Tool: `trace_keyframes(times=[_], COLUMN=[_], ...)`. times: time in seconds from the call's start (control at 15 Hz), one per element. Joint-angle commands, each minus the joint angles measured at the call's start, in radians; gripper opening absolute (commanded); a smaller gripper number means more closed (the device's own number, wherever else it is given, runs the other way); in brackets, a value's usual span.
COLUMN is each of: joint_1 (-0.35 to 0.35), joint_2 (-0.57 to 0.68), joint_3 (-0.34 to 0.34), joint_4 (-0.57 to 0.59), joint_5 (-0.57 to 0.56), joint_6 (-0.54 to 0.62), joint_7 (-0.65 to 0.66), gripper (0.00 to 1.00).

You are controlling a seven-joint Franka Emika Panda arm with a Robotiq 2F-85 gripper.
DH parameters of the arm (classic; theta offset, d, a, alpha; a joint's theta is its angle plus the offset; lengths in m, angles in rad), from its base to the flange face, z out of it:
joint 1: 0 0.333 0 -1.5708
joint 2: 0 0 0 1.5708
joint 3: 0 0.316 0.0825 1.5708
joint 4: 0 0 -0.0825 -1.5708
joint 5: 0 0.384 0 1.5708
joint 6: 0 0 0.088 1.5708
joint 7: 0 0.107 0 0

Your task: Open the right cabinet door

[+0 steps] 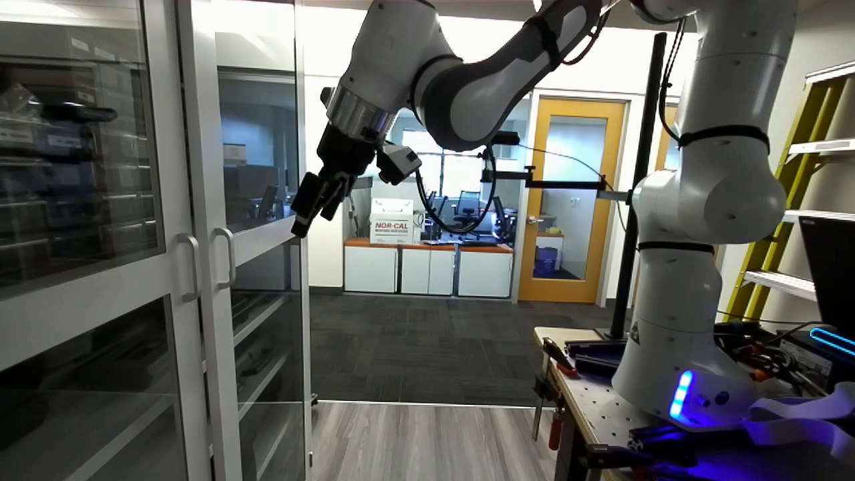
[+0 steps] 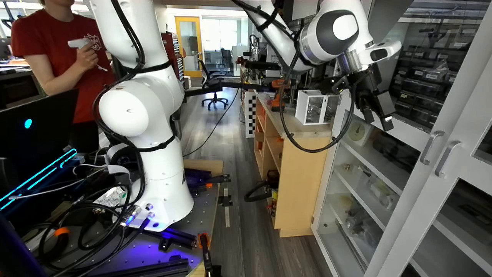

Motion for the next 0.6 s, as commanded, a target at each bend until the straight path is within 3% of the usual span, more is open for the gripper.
trace_keyframes(times=[0.0,0.53], joint_1=[-0.031,-0.033], joint_2=[0.063,0.205], joint_3=[-0.010,-0.046], joint_4=[0.032,0.137], joint_5=[-0.091,-0.182], joint_6=[0.110,0.177], joint_7=[0.063,0.096], gripper=[1.00,1.00])
